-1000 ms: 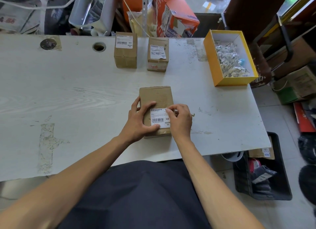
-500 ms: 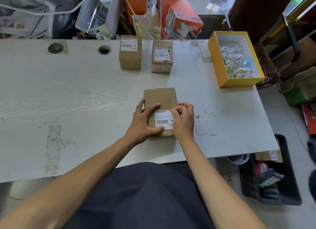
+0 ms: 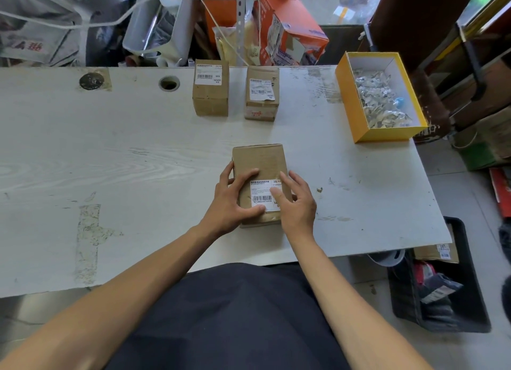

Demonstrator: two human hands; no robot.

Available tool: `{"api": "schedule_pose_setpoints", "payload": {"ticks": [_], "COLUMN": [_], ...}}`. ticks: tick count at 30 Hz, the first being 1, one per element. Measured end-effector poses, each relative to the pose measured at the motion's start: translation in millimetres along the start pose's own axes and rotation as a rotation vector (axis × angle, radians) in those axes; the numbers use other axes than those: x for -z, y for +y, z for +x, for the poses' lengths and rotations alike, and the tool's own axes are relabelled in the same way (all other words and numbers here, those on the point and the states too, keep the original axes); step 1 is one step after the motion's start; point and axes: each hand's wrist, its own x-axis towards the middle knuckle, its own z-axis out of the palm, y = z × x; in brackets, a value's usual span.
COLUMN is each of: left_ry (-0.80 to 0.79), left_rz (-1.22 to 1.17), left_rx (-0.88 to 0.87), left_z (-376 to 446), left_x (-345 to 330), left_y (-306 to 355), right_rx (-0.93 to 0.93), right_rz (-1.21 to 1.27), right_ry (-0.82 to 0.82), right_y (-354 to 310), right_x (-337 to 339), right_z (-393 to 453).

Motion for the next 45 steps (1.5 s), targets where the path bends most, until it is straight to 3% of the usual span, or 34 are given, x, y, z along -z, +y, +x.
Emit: {"api": "schedule_pose_setpoints", "payload": {"ticks": [4,9,16,22,31,38,45], "left_ry": [0.004,0.006,-0.008,-0.018,-0.013,-0.013,-0.017], "left_rz": [-0.002,-0.007,0.001,0.003,0.007,0.01,0.01], "left_rx": [-0.004,-0.009,0.007,0.002,0.005,-0.006,-0.008], "left_z": [1,1,1,1,2,2,4], "left_x": [0,-1,0,1,0,1,2], "left_y": [-1,-1,-3,-4,-8,-9,-10], "right_rx": [-0.084,-0.116,-0.092,-0.01,-0.024,0.24,0.171], "right_rz": [0.174,0.207,0.169,-0.014,-0.012,-0.231,-0.14], "right_ry": [0.076,0.105,0.133,0.107,0.088,0.051,-0.02], "right_y": [-5,-10,-11,-12,-14,-11,-10], "right_x": [-4,-5,-7,-7,-3,-1,4], "right_z": [4,3,6,10,10,8,11]}}
